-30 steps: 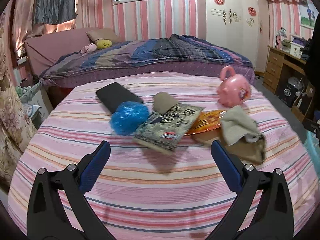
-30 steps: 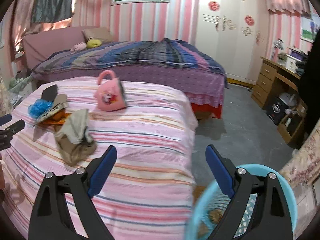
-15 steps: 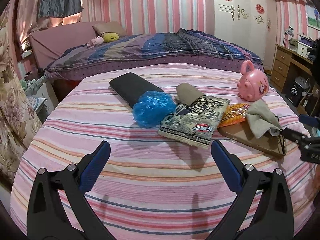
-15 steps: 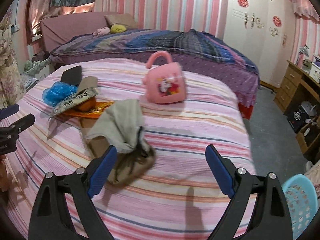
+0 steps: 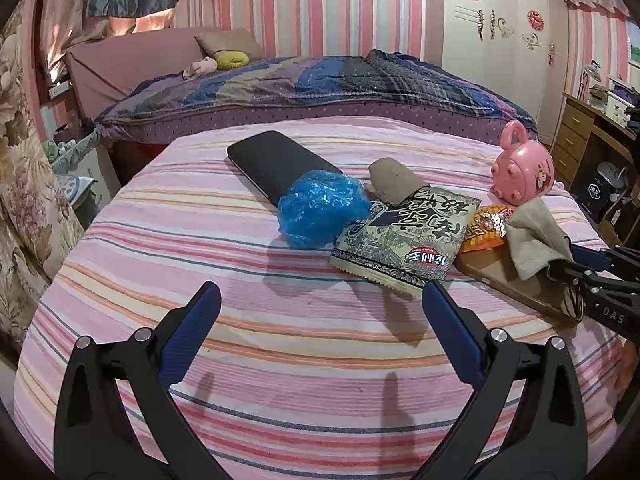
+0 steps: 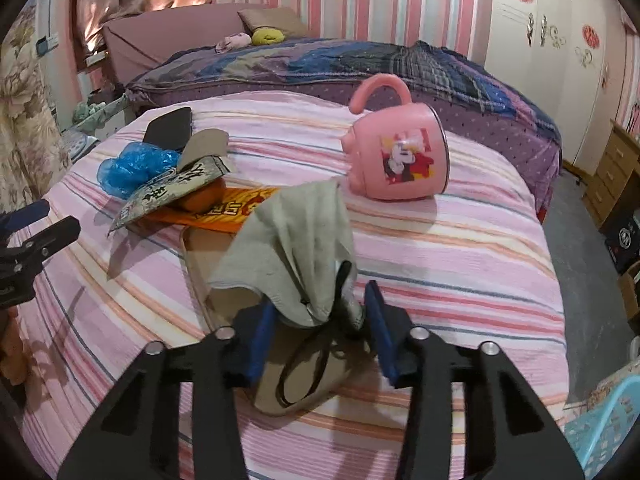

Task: Collect trash
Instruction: 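Grasp the grey cloth with black strap using the right gripper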

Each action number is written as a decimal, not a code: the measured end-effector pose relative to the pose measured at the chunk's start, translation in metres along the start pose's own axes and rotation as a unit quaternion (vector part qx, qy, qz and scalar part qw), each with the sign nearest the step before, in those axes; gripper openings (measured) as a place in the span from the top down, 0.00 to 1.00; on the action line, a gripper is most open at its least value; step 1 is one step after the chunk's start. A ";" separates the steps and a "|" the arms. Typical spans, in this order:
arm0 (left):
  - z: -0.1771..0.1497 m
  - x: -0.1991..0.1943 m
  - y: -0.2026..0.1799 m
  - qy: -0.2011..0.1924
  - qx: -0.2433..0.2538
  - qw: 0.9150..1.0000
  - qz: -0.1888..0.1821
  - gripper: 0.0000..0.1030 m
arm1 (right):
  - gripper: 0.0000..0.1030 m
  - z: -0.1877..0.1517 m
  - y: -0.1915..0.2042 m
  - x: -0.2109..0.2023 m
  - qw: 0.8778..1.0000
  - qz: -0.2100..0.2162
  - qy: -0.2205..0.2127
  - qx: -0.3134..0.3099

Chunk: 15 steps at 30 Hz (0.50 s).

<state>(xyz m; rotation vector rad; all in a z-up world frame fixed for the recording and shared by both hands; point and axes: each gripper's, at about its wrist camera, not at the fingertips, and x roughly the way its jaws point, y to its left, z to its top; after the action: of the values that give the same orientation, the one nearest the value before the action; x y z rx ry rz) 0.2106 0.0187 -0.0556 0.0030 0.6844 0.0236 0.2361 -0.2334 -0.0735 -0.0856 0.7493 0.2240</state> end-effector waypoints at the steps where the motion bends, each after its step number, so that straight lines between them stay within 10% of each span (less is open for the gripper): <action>1: 0.000 0.001 0.000 0.002 -0.001 1.000 -0.001 0.06 | 0.73 0.000 -0.001 0.000 1.000 -0.001 -0.002 -0.002; 15: 0.001 0.018 -0.037 0.033 0.020 0.999 -0.030 0.13 | 0.77 -0.007 -0.014 -0.036 0.999 -0.035 -0.038 -0.003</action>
<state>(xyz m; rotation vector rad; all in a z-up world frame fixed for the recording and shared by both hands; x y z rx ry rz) 0.2261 -0.0177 -0.0666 0.0207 0.7510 -0.0481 0.2097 -0.2546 -0.0540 -0.1084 0.6698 0.1627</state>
